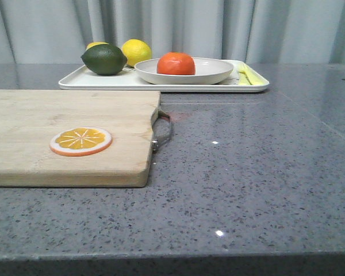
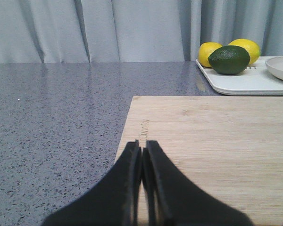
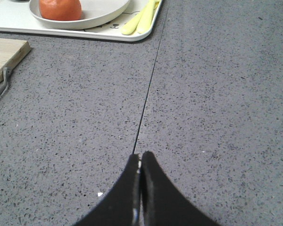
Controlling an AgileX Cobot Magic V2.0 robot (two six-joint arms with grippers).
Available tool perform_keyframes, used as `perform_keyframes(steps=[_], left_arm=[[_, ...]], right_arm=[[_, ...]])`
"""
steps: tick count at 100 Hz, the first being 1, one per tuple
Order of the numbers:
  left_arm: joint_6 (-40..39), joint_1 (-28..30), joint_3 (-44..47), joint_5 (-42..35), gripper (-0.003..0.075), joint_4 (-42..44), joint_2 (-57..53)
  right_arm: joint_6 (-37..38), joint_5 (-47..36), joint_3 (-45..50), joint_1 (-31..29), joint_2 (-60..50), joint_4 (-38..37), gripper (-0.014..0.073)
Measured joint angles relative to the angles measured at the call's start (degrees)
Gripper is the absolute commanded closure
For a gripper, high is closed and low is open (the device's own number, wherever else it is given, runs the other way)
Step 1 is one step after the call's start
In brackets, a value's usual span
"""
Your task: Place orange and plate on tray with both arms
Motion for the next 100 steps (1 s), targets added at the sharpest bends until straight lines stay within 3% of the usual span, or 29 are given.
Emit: perform_keyframes(steps=[40,60,100], left_arm=[[0.1,0.0,0.0,0.0,0.0739,0.0,0.0],[0.1,0.0,0.0,0.0,0.0739,0.0,0.0],[0.1,0.0,0.0,0.0,0.0739,0.0,0.0]], right_arm=[[0.0,-0.8,0.3,-0.1,-1.9,0.0,0.0661],[0.9,-7.6,4.8,-2.2,-5.4,-1.7,0.0661],[11.1,-22.2,18.7,-5.7,-17.1,-11.3,0.0661]])
